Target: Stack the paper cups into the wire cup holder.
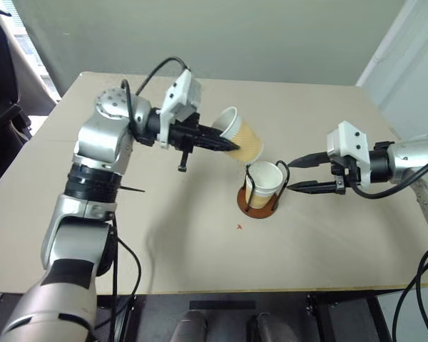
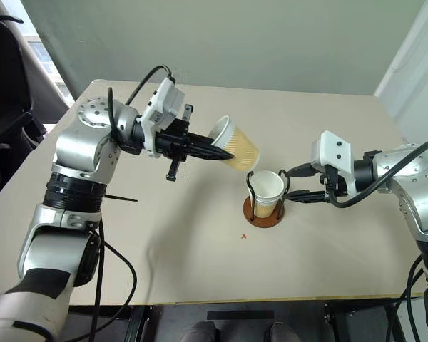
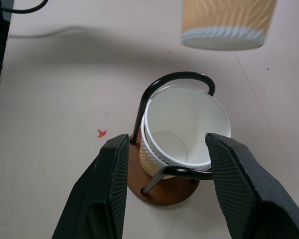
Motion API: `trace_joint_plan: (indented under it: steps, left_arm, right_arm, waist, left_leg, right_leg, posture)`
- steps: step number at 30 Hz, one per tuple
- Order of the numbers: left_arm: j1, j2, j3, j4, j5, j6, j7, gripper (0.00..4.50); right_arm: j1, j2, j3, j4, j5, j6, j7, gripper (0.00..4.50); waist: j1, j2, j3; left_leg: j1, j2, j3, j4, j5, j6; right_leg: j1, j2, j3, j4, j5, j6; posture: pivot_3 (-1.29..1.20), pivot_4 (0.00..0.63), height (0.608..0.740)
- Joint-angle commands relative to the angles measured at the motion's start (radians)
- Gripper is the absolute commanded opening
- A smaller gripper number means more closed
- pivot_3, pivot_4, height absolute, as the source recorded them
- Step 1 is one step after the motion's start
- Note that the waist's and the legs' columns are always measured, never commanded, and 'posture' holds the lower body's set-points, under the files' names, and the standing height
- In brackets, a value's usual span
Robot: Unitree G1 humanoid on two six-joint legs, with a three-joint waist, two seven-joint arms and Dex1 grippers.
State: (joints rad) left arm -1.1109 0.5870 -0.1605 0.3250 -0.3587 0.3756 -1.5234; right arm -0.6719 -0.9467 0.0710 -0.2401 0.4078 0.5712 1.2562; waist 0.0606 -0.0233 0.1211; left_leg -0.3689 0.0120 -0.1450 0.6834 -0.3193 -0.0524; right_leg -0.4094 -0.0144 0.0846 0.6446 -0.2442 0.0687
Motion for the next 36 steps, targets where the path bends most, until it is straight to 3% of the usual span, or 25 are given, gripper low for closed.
trace_joint_plan:
  steps: [1,10,36]
  left_arm:
    - [-0.07,-0.021,-0.022,0.028,0.02,-0.039,-0.043,0.03]
    - [-0.15,-0.09,-0.078,0.137,0.05,-0.121,-0.091,0.03]
    - [-0.227,-0.152,-0.259,0.284,0.081,-0.31,-0.091,0.03]
  right_arm:
    - [0.004,-0.023,-0.021,-0.014,-0.004,-0.011,0.003,2.4]
    - [0.036,-0.037,-0.032,-0.021,-0.006,-0.014,-0.007,2.4]
    - [0.035,-0.055,-0.038,-0.006,-0.008,-0.014,-0.018,2.4]
  waist:
    - [0.002,0.0,0.0]
    - [0.003,0.0,0.0]
    - [0.007,0.0,0.0]
  left_leg:
    - [0.0,0.0,0.0,0.0,0.0,0.0]
    - [0.0,0.0,0.0,0.0,0.0,0.0]
    - [-0.003,0.0,0.001,0.001,0.0,0.002]
  right_leg:
    - [0.0,0.0,0.0,0.0,0.0,0.0]
    - [0.001,0.0,0.0,0.0,0.0,0.001]
    - [0.001,0.0,0.001,-0.001,0.002,0.004]
  posture:
    - [0.0,0.15,0.74]
    - [0.0,0.15,0.74]
    - [0.0,0.15,0.74]
